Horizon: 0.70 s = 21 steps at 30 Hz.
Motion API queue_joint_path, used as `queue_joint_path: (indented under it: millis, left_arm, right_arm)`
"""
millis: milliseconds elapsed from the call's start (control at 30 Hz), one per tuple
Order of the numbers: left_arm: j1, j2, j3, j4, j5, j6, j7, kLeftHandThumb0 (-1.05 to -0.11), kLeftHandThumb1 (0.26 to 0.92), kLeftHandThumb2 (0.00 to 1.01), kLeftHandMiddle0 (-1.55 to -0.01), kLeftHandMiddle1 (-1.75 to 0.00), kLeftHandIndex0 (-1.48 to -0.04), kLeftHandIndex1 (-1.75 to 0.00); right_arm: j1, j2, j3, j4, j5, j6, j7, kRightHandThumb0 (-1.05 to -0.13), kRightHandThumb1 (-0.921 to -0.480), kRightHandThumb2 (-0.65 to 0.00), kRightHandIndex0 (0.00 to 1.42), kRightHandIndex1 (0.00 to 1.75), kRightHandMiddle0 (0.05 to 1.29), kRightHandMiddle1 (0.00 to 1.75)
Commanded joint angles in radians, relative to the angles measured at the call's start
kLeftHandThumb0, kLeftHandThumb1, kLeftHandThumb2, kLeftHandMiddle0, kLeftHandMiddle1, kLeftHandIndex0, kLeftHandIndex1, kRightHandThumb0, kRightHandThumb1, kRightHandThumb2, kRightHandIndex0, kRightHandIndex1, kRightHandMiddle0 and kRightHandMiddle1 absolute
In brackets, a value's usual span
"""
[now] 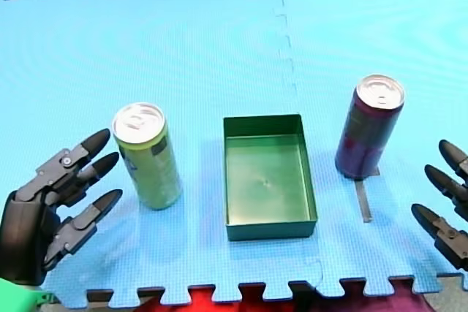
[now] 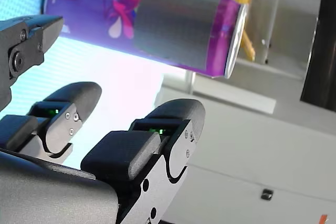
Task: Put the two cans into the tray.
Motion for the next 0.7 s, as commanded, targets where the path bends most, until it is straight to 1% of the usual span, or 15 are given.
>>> queue_joint_path:
  millis: [0, 333, 667]
  left_arm:
    - [-0.004, 0.005, 0.003, 0.004, -0.006, 0.003, -0.005, -0.929, 0.865, 0.0, -0.71, 0.0, -0.62, 0.0]
    - [-0.008, 0.011, 0.007, 0.012, -0.01, 0.002, -0.013, -0.93, 0.866, 0.0, -0.71, 0.0, -0.62, 0.0]
    - [-0.012, 0.014, 0.009, 0.019, -0.004, -0.004, -0.012, -0.931, 0.87, 0.0, -0.7, 0.0, -0.61, 0.0]
  right_arm:
    - [0.003, 0.0, -0.001, -0.008, 0.0, 0.004, -0.004, -0.481, -0.762, 0.0, 0.82, 0.0, 0.73, 0.0]
    - [0.003, 0.004, 0.001, -0.009, -0.007, 0.005, -0.011, -0.482, -0.762, 0.0, 0.82, 0.0, 0.73, 0.0]
    - [0.001, 0.003, 0.003, -0.008, -0.006, 0.004, -0.009, -0.486, -0.763, -0.001, 0.82, 0.0, 0.73, 0.0]
